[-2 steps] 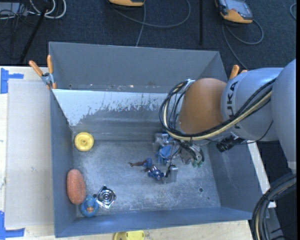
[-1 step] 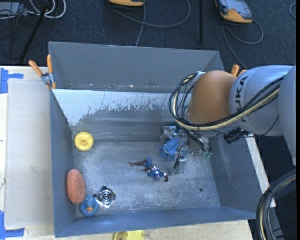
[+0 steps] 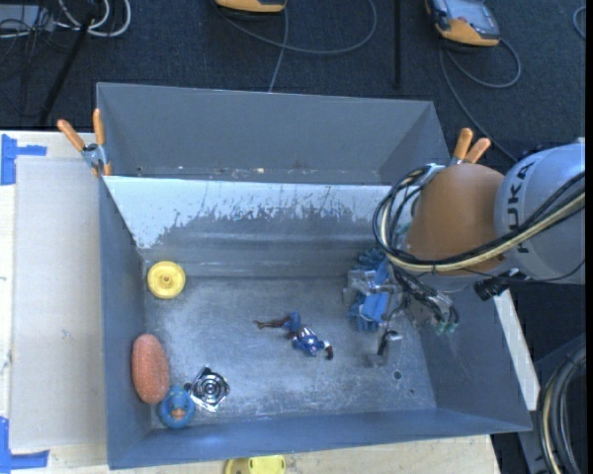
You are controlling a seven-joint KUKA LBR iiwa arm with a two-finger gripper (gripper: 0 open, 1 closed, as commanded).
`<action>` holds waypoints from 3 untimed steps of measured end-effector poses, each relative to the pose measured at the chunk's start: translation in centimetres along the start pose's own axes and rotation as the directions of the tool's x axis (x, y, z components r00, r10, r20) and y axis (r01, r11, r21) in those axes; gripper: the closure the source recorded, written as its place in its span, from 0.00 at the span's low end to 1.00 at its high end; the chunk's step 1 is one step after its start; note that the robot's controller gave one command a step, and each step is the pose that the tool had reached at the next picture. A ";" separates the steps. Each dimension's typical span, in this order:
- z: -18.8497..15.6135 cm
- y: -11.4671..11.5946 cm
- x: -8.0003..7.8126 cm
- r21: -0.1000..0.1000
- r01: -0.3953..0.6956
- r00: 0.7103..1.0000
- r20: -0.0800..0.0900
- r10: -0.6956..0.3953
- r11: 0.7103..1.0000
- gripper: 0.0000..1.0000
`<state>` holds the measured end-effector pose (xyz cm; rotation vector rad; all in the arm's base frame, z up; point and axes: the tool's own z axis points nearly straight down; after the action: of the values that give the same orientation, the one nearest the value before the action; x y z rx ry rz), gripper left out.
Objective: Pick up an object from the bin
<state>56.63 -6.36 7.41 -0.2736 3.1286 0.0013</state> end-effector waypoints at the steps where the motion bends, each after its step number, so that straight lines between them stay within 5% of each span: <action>1: 0.3 0.3 -2.5 0.001 -0.048 0.999 -0.002 0.048 0.999 0.00; 2: -1.4 -1.6 -3.9 -0.001 -0.048 0.999 0.001 0.048 0.999 0.00; 3: -0.6 1.9 -5.0 0.003 -0.057 0.998 0.000 0.057 0.998 0.00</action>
Offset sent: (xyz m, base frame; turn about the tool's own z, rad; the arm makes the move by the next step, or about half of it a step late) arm 0.0431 -0.0261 0.0237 0.0404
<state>61.21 -3.62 7.99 -0.1841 3.1351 -0.0028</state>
